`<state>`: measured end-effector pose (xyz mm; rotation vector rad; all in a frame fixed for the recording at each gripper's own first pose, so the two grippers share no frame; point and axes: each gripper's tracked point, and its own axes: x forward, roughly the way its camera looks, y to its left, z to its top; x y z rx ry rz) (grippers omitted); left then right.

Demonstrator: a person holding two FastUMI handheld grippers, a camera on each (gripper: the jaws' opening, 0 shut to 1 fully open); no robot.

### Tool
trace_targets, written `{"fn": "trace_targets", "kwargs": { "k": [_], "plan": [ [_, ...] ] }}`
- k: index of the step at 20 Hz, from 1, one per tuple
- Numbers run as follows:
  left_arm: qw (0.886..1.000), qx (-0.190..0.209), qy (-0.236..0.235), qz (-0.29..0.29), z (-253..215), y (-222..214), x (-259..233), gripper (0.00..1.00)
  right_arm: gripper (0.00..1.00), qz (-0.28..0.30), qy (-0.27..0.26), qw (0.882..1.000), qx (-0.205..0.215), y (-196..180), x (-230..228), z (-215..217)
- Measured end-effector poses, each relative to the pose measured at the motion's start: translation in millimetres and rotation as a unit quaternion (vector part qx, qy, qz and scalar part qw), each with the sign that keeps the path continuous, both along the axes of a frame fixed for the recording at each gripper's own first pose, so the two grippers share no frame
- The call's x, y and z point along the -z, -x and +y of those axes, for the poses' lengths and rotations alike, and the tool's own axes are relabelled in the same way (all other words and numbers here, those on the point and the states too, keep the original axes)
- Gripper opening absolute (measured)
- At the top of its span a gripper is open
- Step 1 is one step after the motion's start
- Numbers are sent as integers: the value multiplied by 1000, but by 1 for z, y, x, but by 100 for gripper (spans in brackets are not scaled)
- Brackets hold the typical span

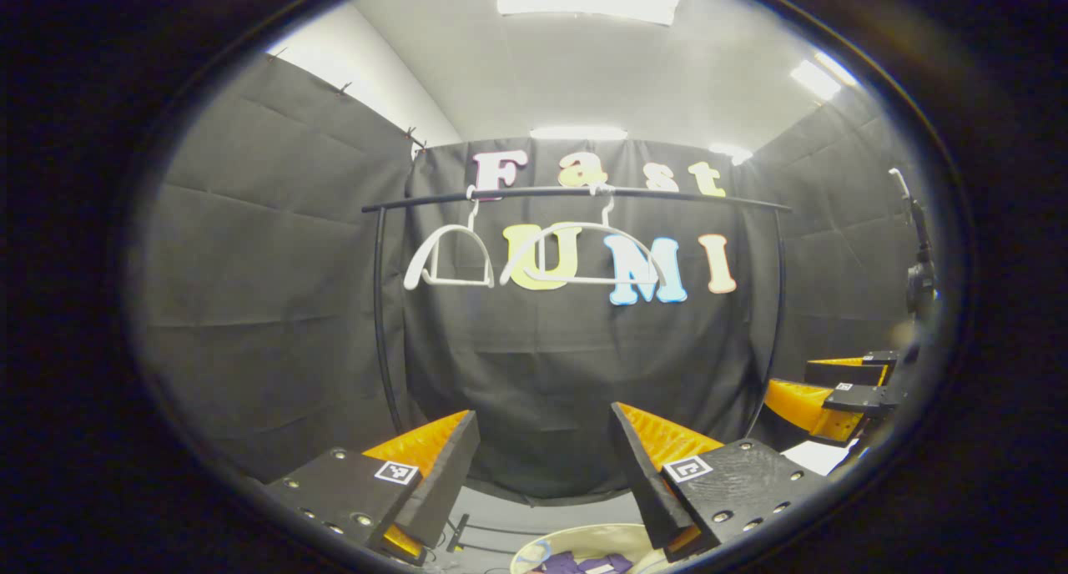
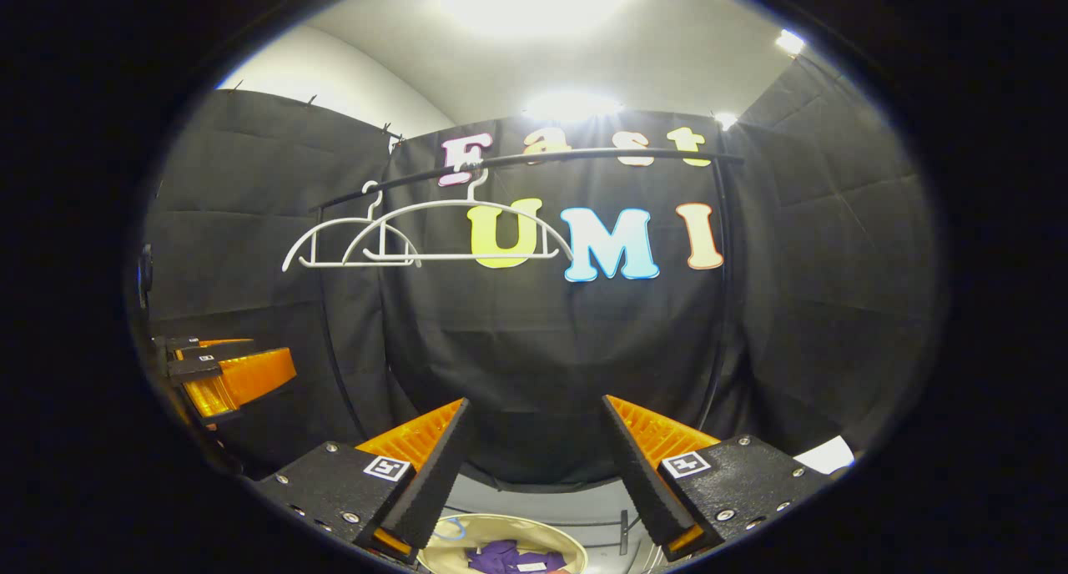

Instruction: Grasp the clothes on the hanger with both hands and then place them into the laundry hamper below.

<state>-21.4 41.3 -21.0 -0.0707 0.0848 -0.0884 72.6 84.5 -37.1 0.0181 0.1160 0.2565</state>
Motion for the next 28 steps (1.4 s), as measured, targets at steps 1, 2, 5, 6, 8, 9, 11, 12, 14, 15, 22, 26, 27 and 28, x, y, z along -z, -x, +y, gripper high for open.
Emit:
{"fn": "trace_targets", "kwargs": {
  "k": [1,2,5,6,8,9,11,12,14,15,22,26,27,28],
  "plan": [
    [1000,-3,-1,-7,2,4,-6,96,94,-9,0,1000,4,3,-6,-4],
    [1000,-6,-2,-13,6,6,-12,96,93,-21,1,1000,10,5,-13,-8],
    [1000,-13,3,-28,17,6,-23,96,93,-45,5,999,25,9,-22,-18],
    [999,-15,1,-36,20,7,-29,96,93,-49,3,998,27,10,-24,-19],
    [999,-19,-11,-47,26,11,-36,96,93,-54,0,998,35,13,-29,-24],
    [999,-19,-14,-49,26,13,-38,96,92,-57,-1,998,38,13,-30,-25],
    [998,-18,-14,-55,24,12,-42,84,93,-60,1,997,41,12,-33,-27],
    [998,-17,-14,-58,22,12,-45,84,94,-62,2,997,42,11,-33,-28],
    [998,-16,-12,-63,19,12,-50,84,94,-63,2,997,43,11,-35,-29],
    [998,-14,-11,-66,17,13,-52,84,94,-64,2,997,43,10,-36,-30],
    [997,-9,-5,-71,10,12,-55,84,94,-75,1,996,43,13,-44,-32],
    [997,-7,-5,-72,8,10,-55,84,93,-79,2,996,45,14,-48,-36],
    [997,-6,-5,-72,6,10,-56,84,92,-81,2,996,45,12,-48,-36],
    [997,-5,-5,-74,6,10,-56,84,93,-81,2,996,46,10,-49,-36]
  ]
}}
